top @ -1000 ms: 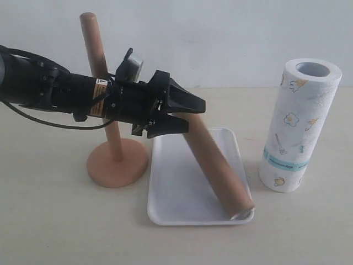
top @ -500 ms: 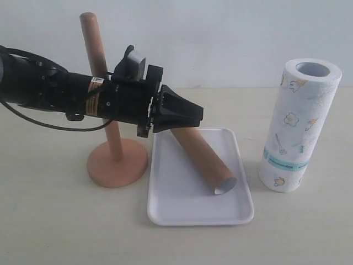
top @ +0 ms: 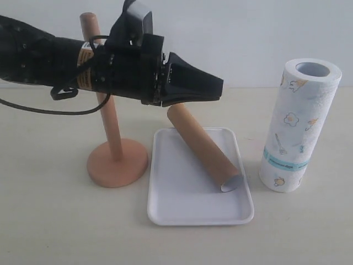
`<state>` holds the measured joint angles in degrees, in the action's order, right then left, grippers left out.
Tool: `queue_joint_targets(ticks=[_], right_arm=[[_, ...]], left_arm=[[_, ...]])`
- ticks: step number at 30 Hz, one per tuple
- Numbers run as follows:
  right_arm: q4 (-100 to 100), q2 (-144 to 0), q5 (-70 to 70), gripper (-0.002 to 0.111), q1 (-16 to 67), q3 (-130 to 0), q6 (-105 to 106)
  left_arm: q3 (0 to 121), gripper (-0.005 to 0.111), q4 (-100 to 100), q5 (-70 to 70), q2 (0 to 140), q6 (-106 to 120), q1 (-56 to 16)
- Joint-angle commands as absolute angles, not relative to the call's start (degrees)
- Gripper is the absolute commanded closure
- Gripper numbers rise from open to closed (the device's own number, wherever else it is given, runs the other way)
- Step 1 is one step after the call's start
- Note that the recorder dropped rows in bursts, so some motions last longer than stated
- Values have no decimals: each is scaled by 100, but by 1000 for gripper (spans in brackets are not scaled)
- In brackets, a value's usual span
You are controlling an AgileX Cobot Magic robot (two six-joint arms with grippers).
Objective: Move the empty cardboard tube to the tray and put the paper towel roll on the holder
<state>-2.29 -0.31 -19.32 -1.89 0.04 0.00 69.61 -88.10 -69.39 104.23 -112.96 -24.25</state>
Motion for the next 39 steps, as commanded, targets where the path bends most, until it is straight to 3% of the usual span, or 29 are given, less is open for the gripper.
queue_joint_targets(ticks=[1, 20, 30, 35, 39], right_arm=[[-242, 0, -1908, 108, -216, 0, 0], [-242, 0, -1908, 108, -216, 0, 0], [-242, 0, -1908, 108, -216, 0, 0], [-242, 0, -1908, 108, -216, 0, 0], [-242, 0, -1908, 108, -216, 0, 0]], left_arm=[[6989, 102, -8966, -6996, 9933, -11303, -2599], [6976, 102, -9995, -6996, 6557, -12040, -2589], [6976, 102, -9995, -6996, 6208, -12027, -2589], [7139, 102, -9995, -6929, 6052, -9557, -2426], [7097, 102, -9995, -6007, 5805, -8006, -2215]])
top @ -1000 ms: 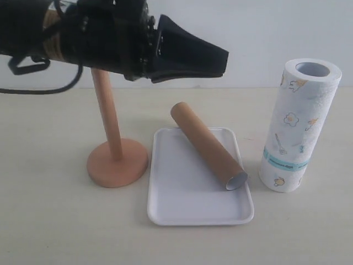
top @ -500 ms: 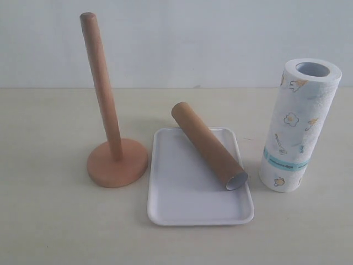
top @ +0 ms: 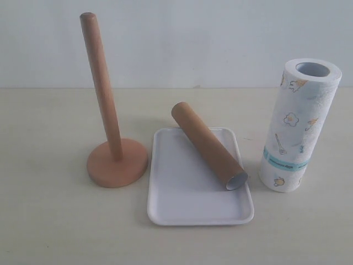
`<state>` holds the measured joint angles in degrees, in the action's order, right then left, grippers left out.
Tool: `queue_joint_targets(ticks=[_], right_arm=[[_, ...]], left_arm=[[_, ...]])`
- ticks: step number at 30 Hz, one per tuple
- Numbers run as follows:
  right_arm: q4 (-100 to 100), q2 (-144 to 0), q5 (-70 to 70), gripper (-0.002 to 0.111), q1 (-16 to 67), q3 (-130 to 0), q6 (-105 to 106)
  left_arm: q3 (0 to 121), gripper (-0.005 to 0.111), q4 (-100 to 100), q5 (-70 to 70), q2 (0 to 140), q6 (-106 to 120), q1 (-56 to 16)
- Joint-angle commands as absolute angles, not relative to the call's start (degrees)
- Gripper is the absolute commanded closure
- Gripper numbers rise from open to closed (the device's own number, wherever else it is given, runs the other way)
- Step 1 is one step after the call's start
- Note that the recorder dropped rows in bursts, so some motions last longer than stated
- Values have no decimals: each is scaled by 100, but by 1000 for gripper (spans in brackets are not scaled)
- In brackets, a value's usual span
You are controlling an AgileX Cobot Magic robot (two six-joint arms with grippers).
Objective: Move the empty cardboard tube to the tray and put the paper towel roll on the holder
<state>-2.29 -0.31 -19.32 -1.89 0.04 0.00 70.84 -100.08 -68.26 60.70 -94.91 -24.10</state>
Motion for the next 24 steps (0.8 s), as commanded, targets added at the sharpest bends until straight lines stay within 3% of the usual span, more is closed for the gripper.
queue_joint_targets(ticks=[1, 12, 19, 24], right_arm=[[-242, 0, -1908, 108, -216, 0, 0], [-242, 0, -1908, 108, -216, 0, 0], [-242, 0, -1908, 108, -216, 0, 0], [-242, 0, -1908, 108, -216, 0, 0]], left_arm=[[7030, 102, -9995, -5554, 5703, -7885, -2153], [4735, 102, -9779, -510, 3882, -8884, -1440], [3047, 102, -9023, 85, 2200, -8912, -1125], [2490, 102, -7671, 201, 1252, -9273, -1125]])
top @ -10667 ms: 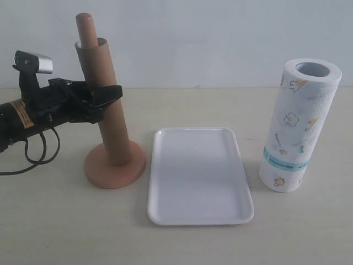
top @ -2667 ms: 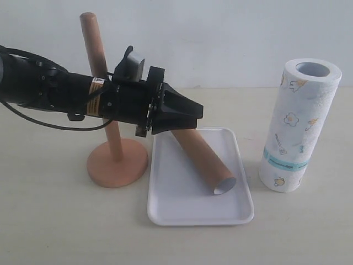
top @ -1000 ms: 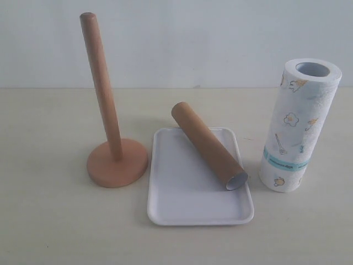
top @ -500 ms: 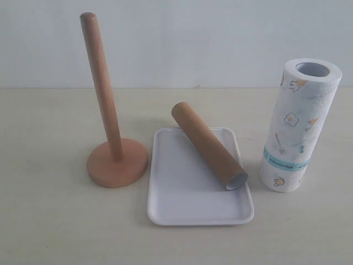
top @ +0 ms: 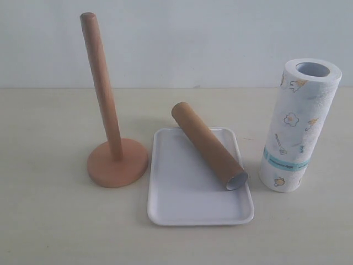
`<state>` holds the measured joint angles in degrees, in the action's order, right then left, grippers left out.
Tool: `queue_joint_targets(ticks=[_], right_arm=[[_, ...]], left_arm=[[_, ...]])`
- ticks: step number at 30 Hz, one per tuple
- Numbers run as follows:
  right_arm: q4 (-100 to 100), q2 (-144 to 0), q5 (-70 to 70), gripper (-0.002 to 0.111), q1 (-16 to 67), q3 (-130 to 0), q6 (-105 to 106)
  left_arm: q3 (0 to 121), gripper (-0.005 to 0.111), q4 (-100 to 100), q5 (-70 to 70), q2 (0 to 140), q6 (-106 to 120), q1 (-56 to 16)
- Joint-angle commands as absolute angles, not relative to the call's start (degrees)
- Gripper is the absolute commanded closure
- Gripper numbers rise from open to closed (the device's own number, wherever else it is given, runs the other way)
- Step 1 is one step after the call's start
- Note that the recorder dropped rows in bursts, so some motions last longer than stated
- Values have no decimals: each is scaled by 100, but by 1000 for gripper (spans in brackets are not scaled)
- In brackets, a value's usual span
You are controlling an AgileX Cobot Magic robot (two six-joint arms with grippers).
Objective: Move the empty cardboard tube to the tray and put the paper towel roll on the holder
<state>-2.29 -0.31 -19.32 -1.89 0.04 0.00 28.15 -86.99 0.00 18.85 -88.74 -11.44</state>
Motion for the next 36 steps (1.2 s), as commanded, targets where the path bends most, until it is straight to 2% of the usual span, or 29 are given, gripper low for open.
queue_joint_targets(ticks=[1, 6, 9, 12, 17, 20, 29, 36], right_arm=[[-242, 0, -1908, 108, -216, 0, 0], [-242, 0, -1908, 108, -216, 0, 0], [-242, 0, -1908, 108, -216, 0, 0], [-242, 0, -1908, 108, -216, 0, 0], [-242, 0, -1908, 108, -216, 0, 0], [-242, 0, -1908, 108, -216, 0, 0], [-242, 0, -1908, 108, -216, 0, 0], [-242, 0, -1919, 108, -216, 0, 0]], left_arm=[[2455, 102, -7457, 201, 1084, -9507, -1125], [2453, 102, -7084, -55, 499, -10588, -1125], [2444, 102, -6745, -162, 405, -10140, -1125], [2389, 102, -4956, 68, 405, -7104, -1125], [2001, 102, -507, 1154, 416, 233, -1125], [1771, 102, 981, 1527, 416, 2167, -1125], [680, 102, 1694, 1397, 385, 1644, -1108], [45, 102, 1908, 1223, 0, 857, -313]])
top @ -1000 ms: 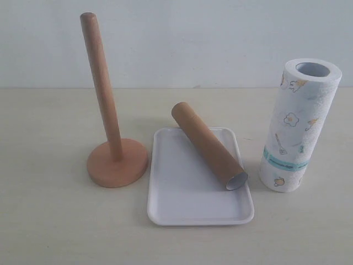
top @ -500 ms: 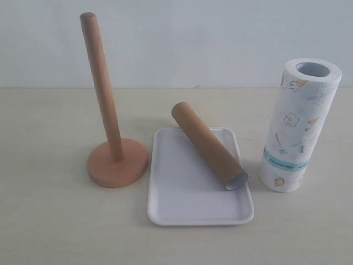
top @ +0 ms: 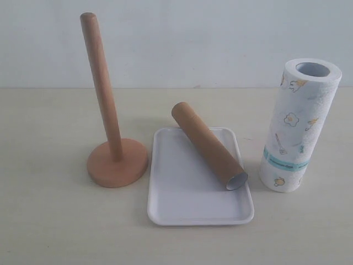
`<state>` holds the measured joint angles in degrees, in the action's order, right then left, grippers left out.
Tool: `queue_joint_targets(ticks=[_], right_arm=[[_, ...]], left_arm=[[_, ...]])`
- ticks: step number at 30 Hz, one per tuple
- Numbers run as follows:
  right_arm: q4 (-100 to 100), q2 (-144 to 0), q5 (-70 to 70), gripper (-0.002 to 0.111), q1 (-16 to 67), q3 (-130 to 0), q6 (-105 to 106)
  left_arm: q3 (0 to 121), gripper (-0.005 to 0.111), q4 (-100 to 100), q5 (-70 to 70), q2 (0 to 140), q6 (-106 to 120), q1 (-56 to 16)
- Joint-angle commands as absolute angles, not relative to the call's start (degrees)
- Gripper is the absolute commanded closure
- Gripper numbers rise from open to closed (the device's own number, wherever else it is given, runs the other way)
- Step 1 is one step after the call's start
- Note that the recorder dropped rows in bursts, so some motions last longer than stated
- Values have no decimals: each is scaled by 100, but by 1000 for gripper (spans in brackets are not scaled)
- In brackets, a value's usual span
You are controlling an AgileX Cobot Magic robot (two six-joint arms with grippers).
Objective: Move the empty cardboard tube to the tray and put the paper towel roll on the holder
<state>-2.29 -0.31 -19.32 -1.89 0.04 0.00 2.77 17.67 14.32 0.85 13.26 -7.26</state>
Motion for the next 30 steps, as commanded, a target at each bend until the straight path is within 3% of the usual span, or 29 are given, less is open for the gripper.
queue_joint_targets(ticks=[1, 14, 21, 30], right_arm=[[-242, 0, -1907, 108, -216, 0, 0], [-252, 0, -1907, 108, -216, 0, 0], [-252, 0, -1907, 108, -216, 0, 0], [-252, 0, -1907, 108, -216, 0, 0]], left_arm=[[0, 102, 1908, 1168, 0, 790, -233], [0, 102, 1823, 1646, 0, 1165, -159], [0, 102, 1767, 1746, 0, -335, -159], [0, 102, 483, 1685, 0, -178, -159]])
